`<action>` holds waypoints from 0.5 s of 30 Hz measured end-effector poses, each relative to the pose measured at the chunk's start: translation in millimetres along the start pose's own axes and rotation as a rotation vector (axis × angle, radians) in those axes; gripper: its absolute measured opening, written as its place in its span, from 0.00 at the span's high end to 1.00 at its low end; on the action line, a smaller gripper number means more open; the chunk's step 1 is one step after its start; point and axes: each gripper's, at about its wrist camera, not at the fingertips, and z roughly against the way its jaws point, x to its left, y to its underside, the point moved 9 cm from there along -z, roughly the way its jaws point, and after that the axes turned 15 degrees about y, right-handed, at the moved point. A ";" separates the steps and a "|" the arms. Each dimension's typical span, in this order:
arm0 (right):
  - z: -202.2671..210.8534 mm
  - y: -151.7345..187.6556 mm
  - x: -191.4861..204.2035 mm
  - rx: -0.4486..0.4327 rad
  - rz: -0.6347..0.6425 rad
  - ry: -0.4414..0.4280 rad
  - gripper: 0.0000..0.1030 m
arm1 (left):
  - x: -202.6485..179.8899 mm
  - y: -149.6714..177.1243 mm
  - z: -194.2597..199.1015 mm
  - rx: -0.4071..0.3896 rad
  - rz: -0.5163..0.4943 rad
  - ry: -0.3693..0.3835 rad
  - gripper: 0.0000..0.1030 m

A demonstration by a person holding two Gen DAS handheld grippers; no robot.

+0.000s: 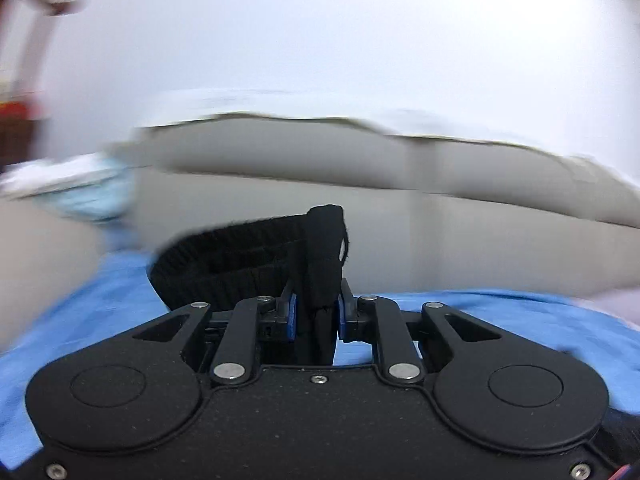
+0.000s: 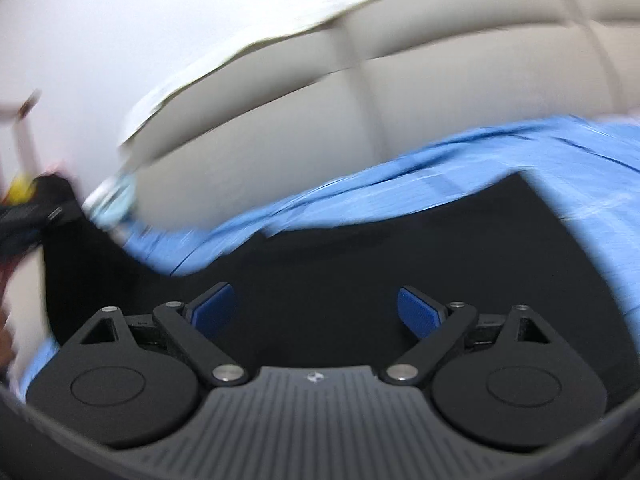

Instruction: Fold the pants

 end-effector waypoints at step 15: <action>-1.3 -37.4 -151.9 0.009 -0.401 0.131 0.05 | -157.0 120.4 -71.3 0.543 -0.011 0.520 0.43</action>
